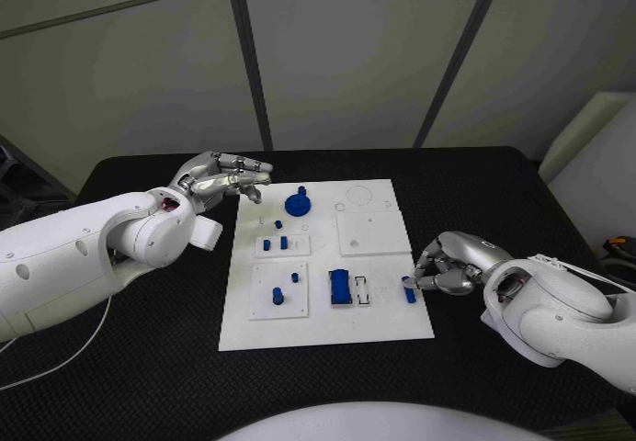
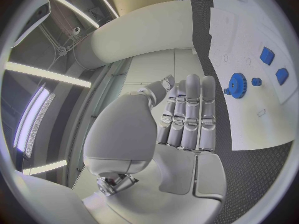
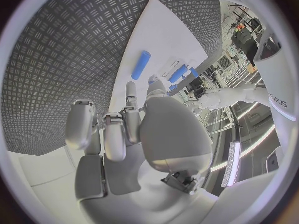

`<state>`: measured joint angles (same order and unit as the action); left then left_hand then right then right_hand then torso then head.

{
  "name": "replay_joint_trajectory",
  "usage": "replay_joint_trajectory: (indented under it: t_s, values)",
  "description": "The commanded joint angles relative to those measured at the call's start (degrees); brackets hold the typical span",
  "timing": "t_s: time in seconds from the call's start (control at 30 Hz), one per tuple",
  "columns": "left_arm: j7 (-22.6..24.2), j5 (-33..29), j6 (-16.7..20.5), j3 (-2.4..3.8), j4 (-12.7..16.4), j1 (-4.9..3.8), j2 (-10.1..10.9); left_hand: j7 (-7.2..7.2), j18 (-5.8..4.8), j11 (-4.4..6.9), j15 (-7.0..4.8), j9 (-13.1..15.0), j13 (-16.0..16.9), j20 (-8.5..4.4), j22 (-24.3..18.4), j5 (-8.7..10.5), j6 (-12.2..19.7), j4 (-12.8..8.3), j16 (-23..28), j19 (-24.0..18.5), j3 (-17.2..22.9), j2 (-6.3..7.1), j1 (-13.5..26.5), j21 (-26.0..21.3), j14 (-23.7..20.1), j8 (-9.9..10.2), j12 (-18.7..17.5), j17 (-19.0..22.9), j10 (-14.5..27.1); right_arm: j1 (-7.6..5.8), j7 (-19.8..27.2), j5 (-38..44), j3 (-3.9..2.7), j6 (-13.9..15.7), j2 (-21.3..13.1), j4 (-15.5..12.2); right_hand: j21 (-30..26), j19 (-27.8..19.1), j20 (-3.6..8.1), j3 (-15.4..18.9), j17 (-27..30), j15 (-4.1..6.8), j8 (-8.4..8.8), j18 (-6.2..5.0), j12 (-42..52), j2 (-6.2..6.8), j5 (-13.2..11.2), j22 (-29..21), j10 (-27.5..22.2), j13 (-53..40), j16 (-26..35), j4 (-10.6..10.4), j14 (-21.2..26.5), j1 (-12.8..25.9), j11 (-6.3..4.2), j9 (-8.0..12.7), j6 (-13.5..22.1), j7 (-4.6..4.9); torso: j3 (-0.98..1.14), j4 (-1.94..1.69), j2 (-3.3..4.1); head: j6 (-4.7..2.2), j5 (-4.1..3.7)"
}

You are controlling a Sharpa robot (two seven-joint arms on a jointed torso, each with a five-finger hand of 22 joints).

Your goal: Assemble the parts on the task board

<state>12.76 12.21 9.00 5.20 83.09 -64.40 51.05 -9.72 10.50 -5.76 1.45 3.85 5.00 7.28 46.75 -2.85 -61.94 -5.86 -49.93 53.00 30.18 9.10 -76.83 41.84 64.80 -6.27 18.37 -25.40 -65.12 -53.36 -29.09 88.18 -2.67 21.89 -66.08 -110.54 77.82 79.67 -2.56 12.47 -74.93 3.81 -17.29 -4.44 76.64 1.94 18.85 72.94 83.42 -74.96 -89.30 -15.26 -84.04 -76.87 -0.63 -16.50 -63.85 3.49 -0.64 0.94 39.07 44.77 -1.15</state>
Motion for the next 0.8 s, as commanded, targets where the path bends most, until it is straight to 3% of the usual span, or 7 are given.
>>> replay_joint_trajectory:
  t_s: [0.03, 0.8]
  values:
    - [0.22, -0.09, -0.62, 0.04, 0.15, -0.03, 0.05, -0.15, -0.2, 0.14, 0.05, -0.04, -0.06, 0.15, 0.05, -0.14, 0.29, -0.14, -0.07, -0.33, -0.08, -0.47, 0.19, -0.02, -0.45, 0.38, -0.08, 0.08, 0.37, -0.01, -1.37, 1.33, 0.0, -1.91, 0.47, 0.44, 0.08, 0.0, 0.22, 0.33, -13.68, 0.4, -0.23, 0.39, -0.17, -0.06, 0.15, -0.08, -0.27, -3.8, -0.01, -0.17, -5.66, 0.47, -0.14, -0.07, -0.46, -0.12, -0.02, -0.05, 0.0, 0.1, 0.06]
    - [0.15, -0.09, -0.7, 0.04, 0.14, 0.12, 0.35, -0.15, -0.2, 0.14, 0.05, -0.04, -0.06, 0.15, 0.05, -0.14, 0.29, -0.14, -0.07, -0.33, -0.08, -0.47, 0.19, -0.02, -0.45, 0.38, -0.08, 0.08, 0.37, 2.07, -2.47, 2.82, 0.05, -7.45, 3.62, 2.34, -0.19, -0.21, 0.35, 0.32, -13.55, 0.53, -0.5, 0.33, -0.48, -0.03, 0.36, -0.34, -0.46, -3.66, 0.07, 0.3, -5.62, -1.4, -0.28, -0.88, -0.2, -0.27, -0.04, -0.09, 0.0, 0.81, 0.28]
